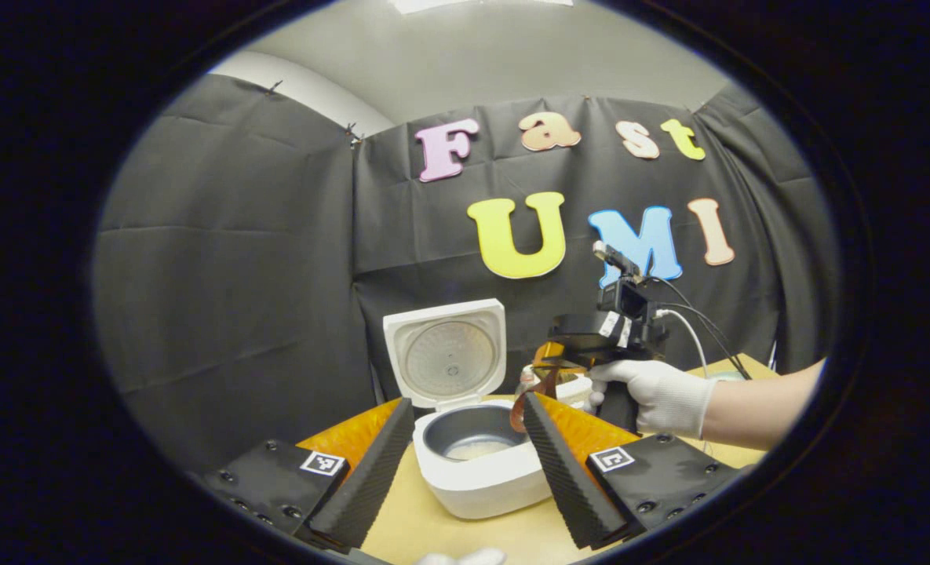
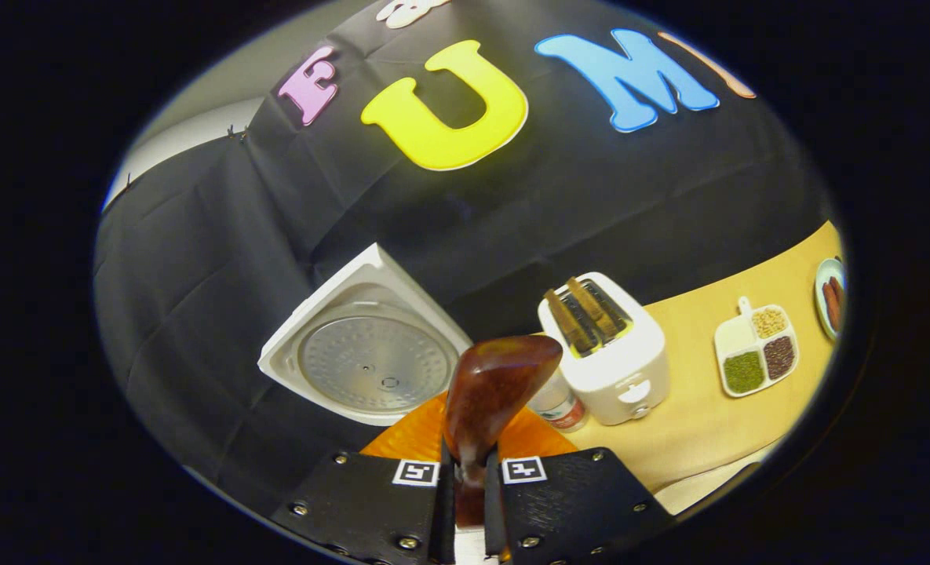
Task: Close the left gripper, press the button to open the rice cooker; take a wooden spoon from the chopstick holder with the right hand, scoop a spoonful of rice and pour it into the rice cooker, then put the wooden spoon back into the chopstick holder.
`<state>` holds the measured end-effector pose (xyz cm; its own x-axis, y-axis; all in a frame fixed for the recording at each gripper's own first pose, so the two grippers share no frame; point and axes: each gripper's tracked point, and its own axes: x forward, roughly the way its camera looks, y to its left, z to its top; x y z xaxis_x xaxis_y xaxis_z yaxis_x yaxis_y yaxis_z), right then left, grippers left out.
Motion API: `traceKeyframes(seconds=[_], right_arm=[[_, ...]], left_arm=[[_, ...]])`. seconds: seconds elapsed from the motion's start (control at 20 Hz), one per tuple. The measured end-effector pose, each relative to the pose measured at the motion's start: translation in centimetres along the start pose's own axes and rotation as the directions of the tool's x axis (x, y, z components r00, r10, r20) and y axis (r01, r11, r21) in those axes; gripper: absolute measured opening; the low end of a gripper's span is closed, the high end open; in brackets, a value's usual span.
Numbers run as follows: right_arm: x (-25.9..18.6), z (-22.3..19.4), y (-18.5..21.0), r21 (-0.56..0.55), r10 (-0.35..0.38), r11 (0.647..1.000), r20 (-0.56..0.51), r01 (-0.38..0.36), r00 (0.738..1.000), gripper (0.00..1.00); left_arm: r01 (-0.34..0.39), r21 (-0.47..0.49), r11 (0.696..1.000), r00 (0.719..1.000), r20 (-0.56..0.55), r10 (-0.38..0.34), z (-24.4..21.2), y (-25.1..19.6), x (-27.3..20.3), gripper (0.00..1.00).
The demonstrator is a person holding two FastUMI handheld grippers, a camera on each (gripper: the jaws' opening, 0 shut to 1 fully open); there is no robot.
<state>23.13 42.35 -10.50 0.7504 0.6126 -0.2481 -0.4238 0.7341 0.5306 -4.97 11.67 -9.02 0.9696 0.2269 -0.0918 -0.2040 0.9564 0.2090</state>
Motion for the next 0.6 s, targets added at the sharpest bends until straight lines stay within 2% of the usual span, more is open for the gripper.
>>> traceKeyframes(seconds=[0.15, 0.35, 0.6], right_arm=[[-3.6, 2.6, -4.0, 0.034, -0.046, 0.998, 0.052, 0.044, 0.998, 0.15], [-9.2, 6.1, -12.2, 0.075, -0.161, 0.985, 0.120, 0.153, 0.980, 0.15], [-18.2, 8.9, -24.8, 0.177, -0.346, 0.932, 0.187, 0.315, 0.919, 0.15]], left_arm=[[0.039, -0.001, 0.999, 0.999, 0.024, -0.039, 1.3, -2.4, -0.1, 0.99], [0.098, 0.001, 0.995, 0.994, 0.042, -0.097, 2.7, -6.2, -0.4, 0.99], [0.174, -0.014, 0.985, 0.983, 0.065, -0.173, 4.2, -11.8, -1.2, 0.99]])
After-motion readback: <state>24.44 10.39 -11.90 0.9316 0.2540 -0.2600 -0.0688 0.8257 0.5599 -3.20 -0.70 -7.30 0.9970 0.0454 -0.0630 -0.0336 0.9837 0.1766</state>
